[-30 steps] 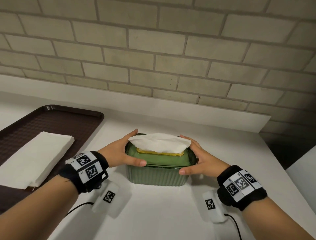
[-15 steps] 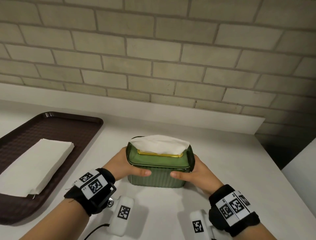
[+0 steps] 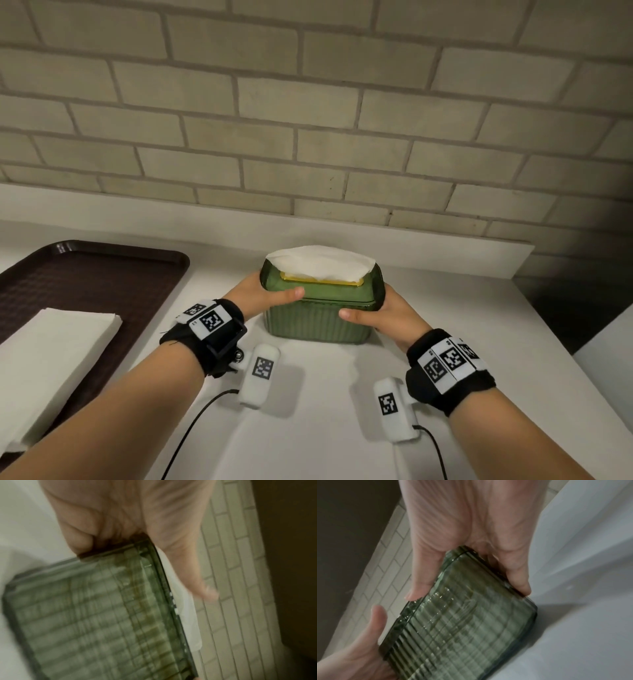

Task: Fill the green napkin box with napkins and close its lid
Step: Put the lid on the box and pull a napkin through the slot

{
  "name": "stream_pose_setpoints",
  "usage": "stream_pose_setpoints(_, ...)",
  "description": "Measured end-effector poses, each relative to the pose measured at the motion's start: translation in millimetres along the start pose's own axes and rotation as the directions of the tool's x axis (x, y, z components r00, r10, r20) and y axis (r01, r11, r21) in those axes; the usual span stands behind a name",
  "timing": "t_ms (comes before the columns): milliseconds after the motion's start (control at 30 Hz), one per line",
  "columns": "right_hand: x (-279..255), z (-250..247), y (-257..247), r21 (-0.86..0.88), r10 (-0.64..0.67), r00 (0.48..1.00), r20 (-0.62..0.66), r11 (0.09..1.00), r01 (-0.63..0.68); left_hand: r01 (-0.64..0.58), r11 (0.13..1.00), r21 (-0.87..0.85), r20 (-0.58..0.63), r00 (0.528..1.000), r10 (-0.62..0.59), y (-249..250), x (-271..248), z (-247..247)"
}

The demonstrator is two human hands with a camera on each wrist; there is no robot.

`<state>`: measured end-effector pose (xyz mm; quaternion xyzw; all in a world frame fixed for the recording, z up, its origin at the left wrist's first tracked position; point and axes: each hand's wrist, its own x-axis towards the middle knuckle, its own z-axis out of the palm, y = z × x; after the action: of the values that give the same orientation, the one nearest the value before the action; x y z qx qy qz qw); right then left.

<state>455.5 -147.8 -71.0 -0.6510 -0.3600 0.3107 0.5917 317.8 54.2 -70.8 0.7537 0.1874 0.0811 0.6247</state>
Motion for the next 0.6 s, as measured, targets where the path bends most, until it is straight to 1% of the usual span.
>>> stream_pose_setpoints(33,3,-1,-1,0.005,0.016,1.000,-0.002,1.000,-0.016,0.049,0.999,0.015,-0.060,0.997,-0.048,-3,7,0)
stream_pose_setpoints(67,6,-3,-1,0.018,0.043,0.999,-0.011,0.999,-0.043,0.114,0.993,-0.018,-0.124,0.985,-0.116,-4,12,1)
stream_pose_setpoints(100,9,-4,-3,0.050,0.086,0.996,-0.023,0.995,-0.085,0.170,0.980,-0.100,-0.181,0.966,-0.186,-7,20,0)
stream_pose_setpoints(133,11,-4,-4,0.091,0.144,0.989,-0.040,0.986,-0.140,0.202,0.960,-0.193,-0.214,0.946,-0.242,-7,25,1)
stream_pose_setpoints(167,14,-4,-4,0.143,0.202,0.977,-0.065,0.971,-0.192,0.217,0.945,-0.246,-0.247,0.928,-0.278,-8,31,2)
stream_pose_setpoints(200,19,-5,-3,0.203,0.258,0.960,-0.110,0.951,-0.232,0.226,0.938,-0.263,-0.275,0.914,-0.298,-9,37,2)
stream_pose_setpoints(267,28,-6,-1,0.334,0.340,0.921,-0.192,0.905,-0.265,0.223,0.945,-0.238,-0.329,0.897,-0.295,-10,44,3)
stream_pose_setpoints(300,31,-6,0,0.363,0.353,0.910,-0.216,0.894,-0.261,0.207,0.949,-0.236,-0.355,0.891,-0.283,-11,47,4)
stream_pose_setpoints(400,38,-5,6,0.371,0.358,0.896,-0.262,0.895,-0.249,0.170,0.961,-0.216,-0.365,0.899,-0.241,-20,59,1)
stream_pose_setpoints(500,41,-4,9,0.384,0.369,0.883,-0.289,0.890,-0.246,0.191,0.971,-0.145,-0.358,0.904,-0.232,-32,68,-2)
stream_pose_setpoints(600,41,-3,9,0.393,0.378,0.876,-0.299,0.885,-0.248,0.175,0.978,-0.115,-0.346,0.916,-0.204,-35,70,-2)
